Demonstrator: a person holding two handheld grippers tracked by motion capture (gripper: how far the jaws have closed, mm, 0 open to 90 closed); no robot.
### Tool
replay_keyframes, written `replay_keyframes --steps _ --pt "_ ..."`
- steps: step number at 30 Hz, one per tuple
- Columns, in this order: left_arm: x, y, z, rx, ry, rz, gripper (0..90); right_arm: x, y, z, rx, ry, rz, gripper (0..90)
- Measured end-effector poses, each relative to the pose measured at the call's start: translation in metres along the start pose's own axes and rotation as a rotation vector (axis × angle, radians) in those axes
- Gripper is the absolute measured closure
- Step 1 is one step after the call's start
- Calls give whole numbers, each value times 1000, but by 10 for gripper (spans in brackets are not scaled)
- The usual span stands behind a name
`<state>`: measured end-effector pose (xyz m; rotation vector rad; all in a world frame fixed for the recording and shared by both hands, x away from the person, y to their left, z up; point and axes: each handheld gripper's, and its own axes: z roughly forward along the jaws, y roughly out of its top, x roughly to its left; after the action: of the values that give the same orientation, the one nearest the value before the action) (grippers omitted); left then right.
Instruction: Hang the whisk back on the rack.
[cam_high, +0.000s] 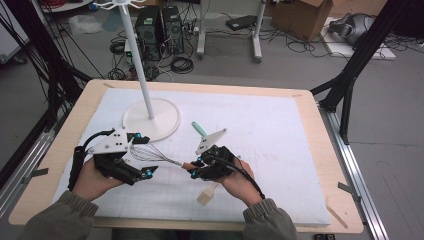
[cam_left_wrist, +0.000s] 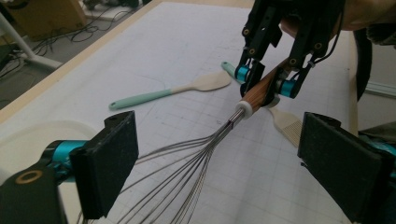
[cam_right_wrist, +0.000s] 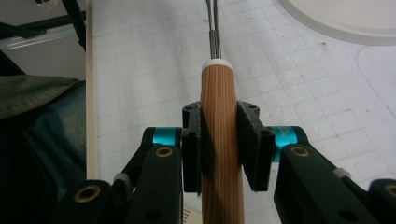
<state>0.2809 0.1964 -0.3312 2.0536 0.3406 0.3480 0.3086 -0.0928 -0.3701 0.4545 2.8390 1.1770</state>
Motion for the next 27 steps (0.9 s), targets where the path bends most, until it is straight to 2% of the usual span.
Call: replay_keyframes --steps 6,17,27 --pt "0 1 6 21 -33 12 189 1 3 8 17 12 -26 724" --pt "-2 3 18 76 -118 55 340 7 9 14 36 41 -54 723" --pt "-5 1 27 142 -186 99 457 12 14 16 55 31 -78 723"
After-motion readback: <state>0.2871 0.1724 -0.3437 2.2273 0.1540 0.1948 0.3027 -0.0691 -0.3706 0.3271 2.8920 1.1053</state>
